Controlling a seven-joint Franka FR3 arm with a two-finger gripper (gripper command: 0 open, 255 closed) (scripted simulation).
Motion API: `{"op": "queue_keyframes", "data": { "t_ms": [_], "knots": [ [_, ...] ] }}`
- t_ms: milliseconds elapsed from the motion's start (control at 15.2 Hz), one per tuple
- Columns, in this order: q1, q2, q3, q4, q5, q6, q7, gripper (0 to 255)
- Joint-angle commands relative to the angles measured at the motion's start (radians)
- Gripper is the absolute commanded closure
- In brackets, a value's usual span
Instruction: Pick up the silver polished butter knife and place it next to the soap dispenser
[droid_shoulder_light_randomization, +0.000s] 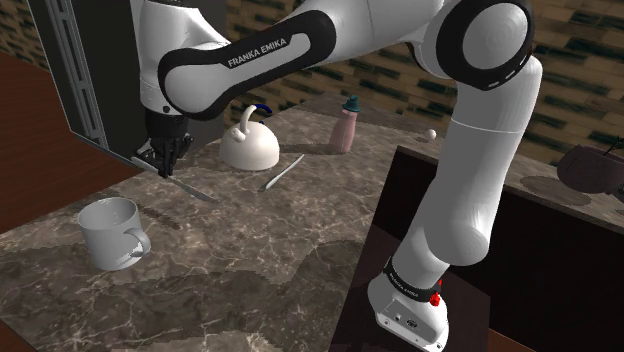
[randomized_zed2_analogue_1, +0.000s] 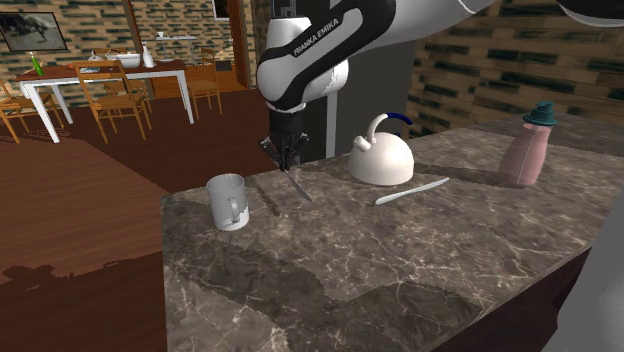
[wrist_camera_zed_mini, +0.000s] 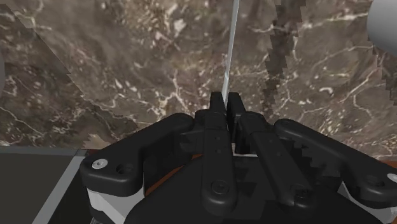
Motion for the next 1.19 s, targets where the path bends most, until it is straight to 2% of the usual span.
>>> {"op": "queue_keyframes", "data": {
  "t_ms": [0,1122],
  "knots": [
    [-0.001,-0.012,0.002,0.012,0.006,-0.024,-0.004,255],
    [-0.005,-0.076,0.009,0.164,0.04,-0.235,-0.031,255]
  ]
}}
